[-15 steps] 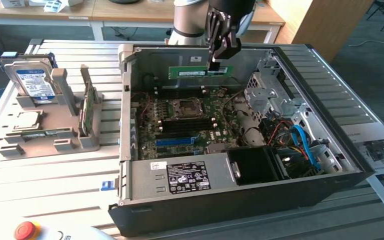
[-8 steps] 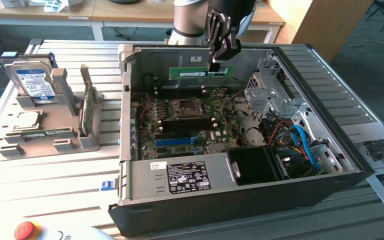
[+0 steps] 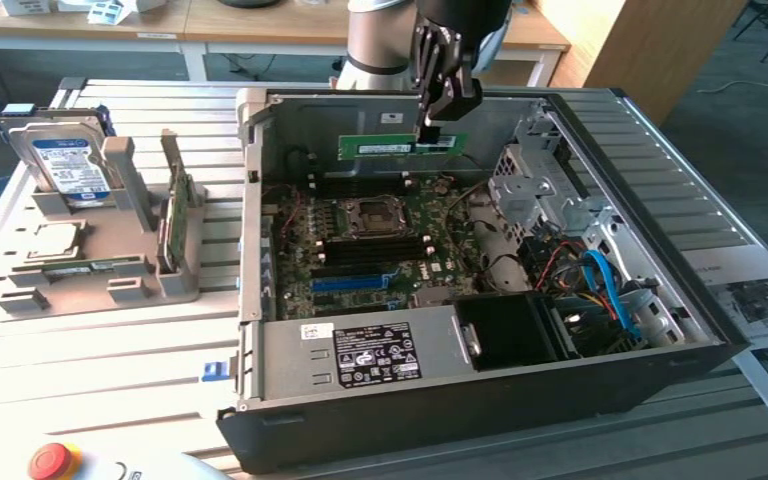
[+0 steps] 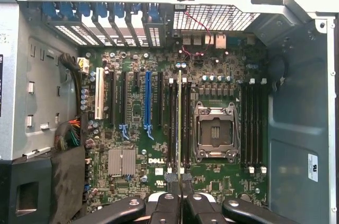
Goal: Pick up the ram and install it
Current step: 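Insert the ram into the slot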
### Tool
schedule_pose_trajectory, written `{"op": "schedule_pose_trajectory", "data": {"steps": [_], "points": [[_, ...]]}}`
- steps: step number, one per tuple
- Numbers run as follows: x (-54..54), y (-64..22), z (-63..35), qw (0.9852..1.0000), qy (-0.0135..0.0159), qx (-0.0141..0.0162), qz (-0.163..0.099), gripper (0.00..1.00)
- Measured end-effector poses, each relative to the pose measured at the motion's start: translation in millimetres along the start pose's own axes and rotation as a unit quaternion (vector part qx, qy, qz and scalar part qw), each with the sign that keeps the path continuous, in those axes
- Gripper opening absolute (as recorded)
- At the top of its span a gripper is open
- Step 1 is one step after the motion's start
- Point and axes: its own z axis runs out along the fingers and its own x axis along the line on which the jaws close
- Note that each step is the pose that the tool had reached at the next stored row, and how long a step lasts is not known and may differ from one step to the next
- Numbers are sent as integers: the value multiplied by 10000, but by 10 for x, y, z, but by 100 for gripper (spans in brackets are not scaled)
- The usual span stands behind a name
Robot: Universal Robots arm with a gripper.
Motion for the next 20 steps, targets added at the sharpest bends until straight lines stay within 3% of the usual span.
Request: {"op": "schedule_pose_trajectory", "data": {"steps": [7,20], "points": [[1,0,21,10000,0,0,0,12],[2,-9,253,10000,9,-6,1,12]]}}
